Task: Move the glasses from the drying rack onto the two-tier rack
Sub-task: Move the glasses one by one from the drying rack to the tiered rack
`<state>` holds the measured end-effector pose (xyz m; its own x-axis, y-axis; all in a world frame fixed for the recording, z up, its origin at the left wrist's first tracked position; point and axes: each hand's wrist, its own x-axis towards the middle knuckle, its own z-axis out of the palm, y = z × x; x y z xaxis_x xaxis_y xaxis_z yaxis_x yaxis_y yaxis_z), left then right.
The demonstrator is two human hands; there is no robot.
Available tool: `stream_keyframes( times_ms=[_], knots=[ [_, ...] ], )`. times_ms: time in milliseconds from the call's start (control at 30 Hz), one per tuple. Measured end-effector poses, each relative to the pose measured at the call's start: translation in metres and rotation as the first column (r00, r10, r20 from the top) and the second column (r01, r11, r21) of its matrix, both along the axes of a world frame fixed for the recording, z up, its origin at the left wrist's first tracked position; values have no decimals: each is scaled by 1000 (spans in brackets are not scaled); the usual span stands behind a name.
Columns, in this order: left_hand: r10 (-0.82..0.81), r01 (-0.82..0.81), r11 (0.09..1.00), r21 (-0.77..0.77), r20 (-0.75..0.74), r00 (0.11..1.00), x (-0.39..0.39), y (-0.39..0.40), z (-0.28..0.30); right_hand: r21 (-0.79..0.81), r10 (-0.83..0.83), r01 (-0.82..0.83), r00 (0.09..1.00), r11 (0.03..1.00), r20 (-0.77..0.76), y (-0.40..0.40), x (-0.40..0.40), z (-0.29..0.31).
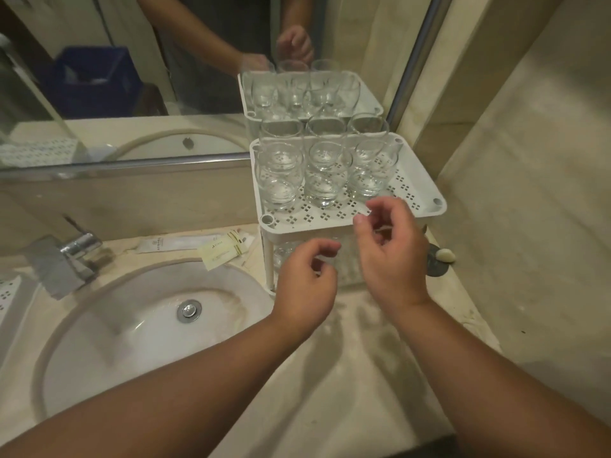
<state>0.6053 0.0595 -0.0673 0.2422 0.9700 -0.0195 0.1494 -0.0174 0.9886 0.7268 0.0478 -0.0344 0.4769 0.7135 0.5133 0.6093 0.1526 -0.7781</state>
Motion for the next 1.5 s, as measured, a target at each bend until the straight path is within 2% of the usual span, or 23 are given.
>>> stream_keyframes(
  times_ms=[100, 167, 267, 367, 533, 867, 1033, 1167, 1267, 1367, 1500],
  knots=[
    [-69, 65, 995, 80, 36, 997, 5, -3, 24, 16, -29, 27, 994, 1000, 102, 16, 15, 27],
    [-92, 85, 992, 98, 61, 994, 9, -3, 38, -112, -49, 61, 993, 992, 110, 31, 28, 38],
    [-83, 76, 995, 65, 126, 989, 14, 4, 53, -361, -20, 63, 992, 930, 121, 52, 47, 44],
    [-43, 42, 999, 11, 167, 985, 17, 13, 63, -459, 21, 30, 994, 888, 106, 67, 58, 42],
    [-29, 30, 1000, -9, 71, 997, 17, 25, 63, -543, 15, 4, 999, 840, 31, 82, 61, 33],
    [-37, 40, 997, -68, 45, 998, 20, 30, 65, -478, -60, 9, 994, 878, -93, 89, 61, 28],
    [-37, 41, 997, -62, 58, 998, 20, 25, 63, -387, -118, 55, 983, 920, -141, 80, 56, 35],
    [-38, 47, 996, -75, 114, 993, 23, 19, 62, -273, -144, 93, 975, 957, -171, 52, 47, 46],
    [-53, 56, 998, -24, 107, 993, 24, 12, 56, -205, -170, 129, 965, 970, -200, 22, 36, 50],
    [-84, 83, 996, 17, 101, 991, 25, 2, 46, -151, -181, 144, 945, 978, -273, -7, 28, 41],
    [-119, 122, 992, -22, 111, 987, 28, -15, 24, -143, -208, 174, 938, 974, -277, -41, 25, 15]
  ],
)
